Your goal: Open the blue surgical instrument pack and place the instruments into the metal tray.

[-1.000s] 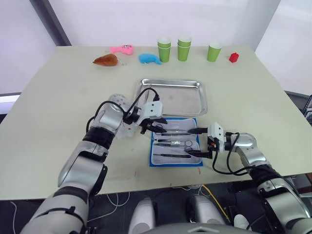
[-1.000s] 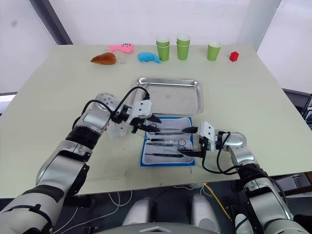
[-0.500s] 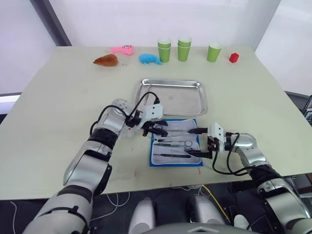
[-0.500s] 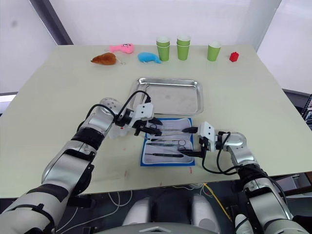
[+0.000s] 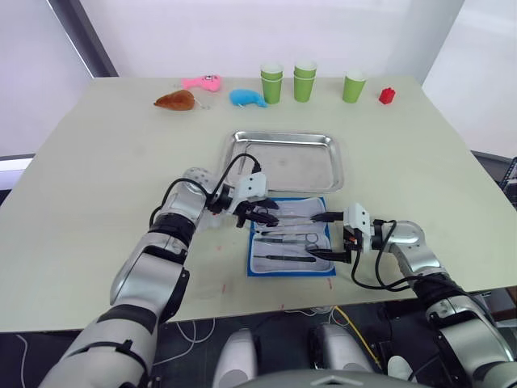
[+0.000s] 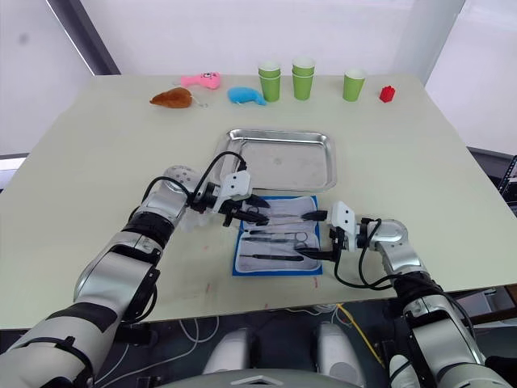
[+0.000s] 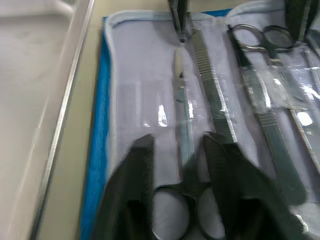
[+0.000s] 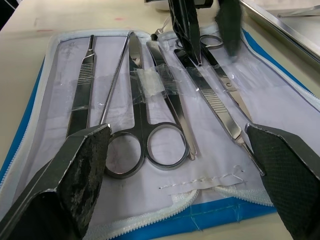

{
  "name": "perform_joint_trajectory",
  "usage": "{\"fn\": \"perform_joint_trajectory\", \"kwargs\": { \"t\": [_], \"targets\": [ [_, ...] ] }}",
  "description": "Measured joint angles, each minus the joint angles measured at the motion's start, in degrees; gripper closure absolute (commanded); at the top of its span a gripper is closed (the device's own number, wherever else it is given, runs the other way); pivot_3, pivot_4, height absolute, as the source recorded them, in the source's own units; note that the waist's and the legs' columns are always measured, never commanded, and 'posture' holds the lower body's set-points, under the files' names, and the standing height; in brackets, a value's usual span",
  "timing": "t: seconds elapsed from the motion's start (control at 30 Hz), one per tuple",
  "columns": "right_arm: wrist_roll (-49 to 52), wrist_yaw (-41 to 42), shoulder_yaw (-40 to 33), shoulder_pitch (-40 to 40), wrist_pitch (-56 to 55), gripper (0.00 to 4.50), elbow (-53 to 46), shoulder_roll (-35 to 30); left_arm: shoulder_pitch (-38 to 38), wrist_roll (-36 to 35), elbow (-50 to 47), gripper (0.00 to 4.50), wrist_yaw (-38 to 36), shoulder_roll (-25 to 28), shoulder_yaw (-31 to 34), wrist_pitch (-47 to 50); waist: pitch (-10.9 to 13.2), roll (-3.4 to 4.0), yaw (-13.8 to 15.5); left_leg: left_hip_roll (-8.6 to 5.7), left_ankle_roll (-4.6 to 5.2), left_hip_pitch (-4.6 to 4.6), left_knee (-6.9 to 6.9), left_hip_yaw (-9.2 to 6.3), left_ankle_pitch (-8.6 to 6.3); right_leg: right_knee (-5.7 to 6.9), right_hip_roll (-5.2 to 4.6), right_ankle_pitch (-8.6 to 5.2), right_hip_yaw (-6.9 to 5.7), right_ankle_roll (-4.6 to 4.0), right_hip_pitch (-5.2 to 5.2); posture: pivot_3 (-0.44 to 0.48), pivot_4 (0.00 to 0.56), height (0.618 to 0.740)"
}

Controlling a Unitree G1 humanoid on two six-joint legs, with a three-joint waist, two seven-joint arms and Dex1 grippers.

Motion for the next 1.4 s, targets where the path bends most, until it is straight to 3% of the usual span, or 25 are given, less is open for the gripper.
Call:
{"fn": "perform_joint_trajectory", "kwargs": {
  "t": [0.43,0.93,1.4],
  "targets": [
    [-0.2,-0.1,0.1,-0.2,0.0,0.00,0.1,0.0,-0.4,0.6,0.0,4.47,-0.3,0.2,-0.5,-0.9,0.0,0.08,0.0,0.00,0.00,0.00,0.00,-0.04,0.00,0.00,0.02,-0.04,0.01,0.07,0.00,0.000,0.150,0.739],
    [-0.2,-0.1,0.1,-0.2,0.0,0.00,0.1,0.2,-0.1,3.7,-15.5,4.47,-1.8,2.6,-4.1,14.6,0.0,0.08,-0.1,0.03,0.00,-0.01,-0.02,-0.05,0.00,0.00,0.04,-0.05,0.03,0.08,-0.02,0.000,0.150,0.739],
    [-0.2,-0.1,0.1,-0.3,0.0,0.00,0.1,0.4,-0.1,4.0,-23.1,4.47,-3.9,5.5,-5.2,20.6,0.2,0.18,-0.2,0.05,0.00,-0.03,-0.05,-0.05,0.00,0.00,0.07,-0.05,0.05,0.08,-0.03,0.000,0.150,0.739]
  ]
}}
